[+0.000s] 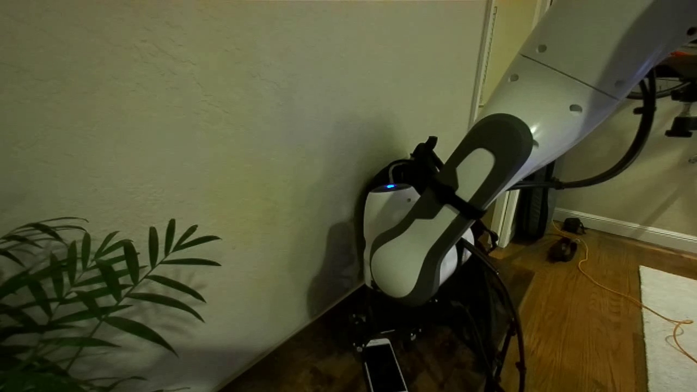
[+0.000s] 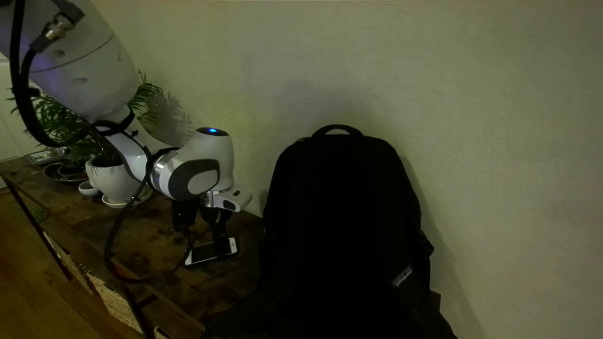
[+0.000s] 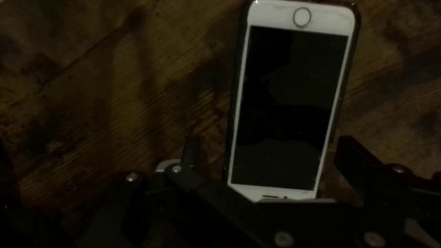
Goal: Pick up the phone and put it in the black bag.
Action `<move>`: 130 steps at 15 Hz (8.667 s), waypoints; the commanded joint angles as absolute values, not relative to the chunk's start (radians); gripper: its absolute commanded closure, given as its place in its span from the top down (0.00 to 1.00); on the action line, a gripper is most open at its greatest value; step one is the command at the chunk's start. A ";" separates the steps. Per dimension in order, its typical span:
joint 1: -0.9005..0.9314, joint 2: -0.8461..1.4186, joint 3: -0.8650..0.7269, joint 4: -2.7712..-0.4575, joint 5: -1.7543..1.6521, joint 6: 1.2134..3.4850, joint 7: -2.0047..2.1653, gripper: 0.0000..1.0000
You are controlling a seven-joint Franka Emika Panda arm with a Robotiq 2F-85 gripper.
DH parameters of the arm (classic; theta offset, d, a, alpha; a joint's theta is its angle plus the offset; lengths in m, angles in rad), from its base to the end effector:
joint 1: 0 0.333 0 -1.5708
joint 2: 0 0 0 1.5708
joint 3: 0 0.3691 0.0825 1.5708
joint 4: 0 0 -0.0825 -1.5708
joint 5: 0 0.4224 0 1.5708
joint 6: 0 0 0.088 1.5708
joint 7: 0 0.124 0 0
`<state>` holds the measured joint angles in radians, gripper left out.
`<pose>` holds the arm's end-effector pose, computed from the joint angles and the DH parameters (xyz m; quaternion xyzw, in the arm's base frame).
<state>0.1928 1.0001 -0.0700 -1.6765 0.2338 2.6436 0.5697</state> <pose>0.6974 0.0846 -0.0030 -0.9515 0.3062 0.0207 0.0187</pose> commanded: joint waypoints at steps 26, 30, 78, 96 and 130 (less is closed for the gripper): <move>0.190 0.981 -0.051 -1.651 0.237 2.556 0.564 0.57; 0.198 0.933 -0.052 -1.687 0.234 2.570 0.562 0.57; 0.302 0.407 -0.389 -1.948 -0.590 2.597 1.240 0.57; 0.262 0.502 -0.225 -1.930 -0.584 2.635 1.214 0.57; 0.255 0.967 -0.212 -1.356 -0.361 2.181 0.747 0.57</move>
